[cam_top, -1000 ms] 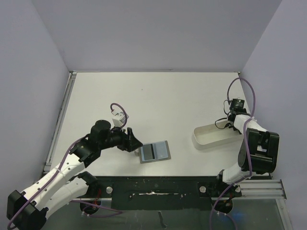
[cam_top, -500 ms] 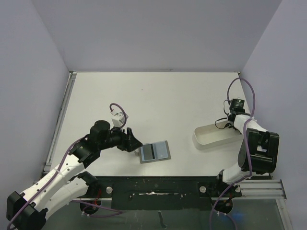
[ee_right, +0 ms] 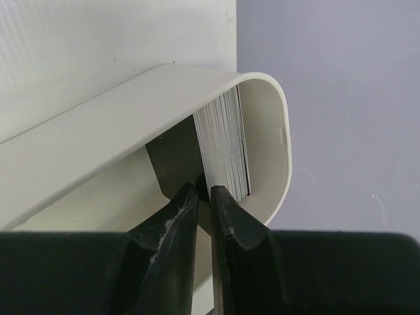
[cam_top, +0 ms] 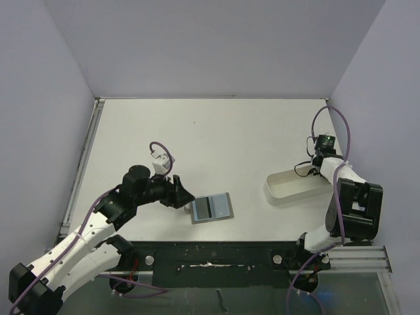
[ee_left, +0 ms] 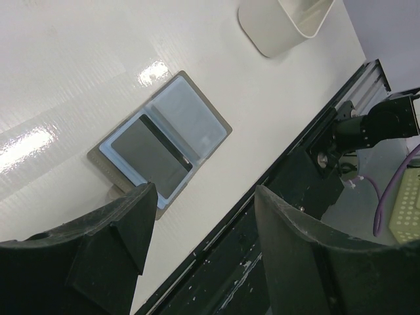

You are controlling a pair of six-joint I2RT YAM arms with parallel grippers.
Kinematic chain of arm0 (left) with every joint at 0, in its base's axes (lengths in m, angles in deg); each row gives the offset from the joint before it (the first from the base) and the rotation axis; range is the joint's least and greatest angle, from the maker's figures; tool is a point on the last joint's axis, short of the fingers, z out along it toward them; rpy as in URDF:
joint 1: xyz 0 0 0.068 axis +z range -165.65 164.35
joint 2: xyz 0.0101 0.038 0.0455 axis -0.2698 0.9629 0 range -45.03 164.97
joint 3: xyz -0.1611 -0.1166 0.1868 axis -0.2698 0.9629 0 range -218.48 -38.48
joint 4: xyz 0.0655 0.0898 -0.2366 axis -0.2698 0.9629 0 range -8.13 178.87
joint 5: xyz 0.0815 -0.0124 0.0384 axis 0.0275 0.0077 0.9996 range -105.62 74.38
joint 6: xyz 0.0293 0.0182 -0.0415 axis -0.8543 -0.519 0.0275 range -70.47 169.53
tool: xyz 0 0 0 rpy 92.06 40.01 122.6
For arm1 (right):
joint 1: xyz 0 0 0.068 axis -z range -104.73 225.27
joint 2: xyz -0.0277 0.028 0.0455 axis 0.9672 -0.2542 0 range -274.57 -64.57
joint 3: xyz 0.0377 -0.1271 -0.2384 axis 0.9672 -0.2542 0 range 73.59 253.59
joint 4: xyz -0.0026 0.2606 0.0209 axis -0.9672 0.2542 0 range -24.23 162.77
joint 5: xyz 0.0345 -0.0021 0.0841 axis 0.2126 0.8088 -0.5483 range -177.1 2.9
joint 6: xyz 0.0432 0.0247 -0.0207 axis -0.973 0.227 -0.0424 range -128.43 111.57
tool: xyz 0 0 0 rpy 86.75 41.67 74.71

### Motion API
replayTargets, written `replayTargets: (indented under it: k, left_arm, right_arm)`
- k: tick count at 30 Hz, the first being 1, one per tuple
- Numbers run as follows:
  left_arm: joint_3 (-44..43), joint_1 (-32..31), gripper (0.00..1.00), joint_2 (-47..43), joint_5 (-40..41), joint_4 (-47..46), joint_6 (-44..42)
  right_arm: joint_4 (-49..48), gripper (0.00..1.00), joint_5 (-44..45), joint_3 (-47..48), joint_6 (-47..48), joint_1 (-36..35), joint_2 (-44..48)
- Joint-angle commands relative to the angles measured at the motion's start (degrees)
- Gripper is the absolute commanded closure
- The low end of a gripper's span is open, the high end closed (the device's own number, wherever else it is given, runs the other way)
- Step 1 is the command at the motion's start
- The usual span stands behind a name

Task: Put the credit cards into the card holder
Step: Pick up the credit card from the storage box.

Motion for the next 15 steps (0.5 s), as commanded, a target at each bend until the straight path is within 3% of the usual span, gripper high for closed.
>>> replayTargets:
  k: [1, 6, 10, 15]
  left_arm:
    - [-0.5, 0.0, 0.4, -1.3, 0.3, -2.8, -0.2]
    - [-0.5, 0.0, 0.4, -1.7, 0.2, -2.9, -0.2]
    - [-0.4, 0.0, 0.4, -1.8, 0.1, -2.9, -0.2]
    - [-0.3, 0.0, 0.4, -2.0, 0.1, -3.0, -0.2]
  right_arm:
    - [-1.7, 0.89, 3.9, 1.8, 0.5, 0.1, 4.0]
    - [-2.0, 0.9, 3.9, 1.6, 0.7, 0.3, 4.5]
    - [-1.3, 0.84, 2.9, 2.0, 0.6, 0.3, 4.4]
    - [1.1, 1.0, 1.7, 3.2, 0.2, 0.2, 4.4]
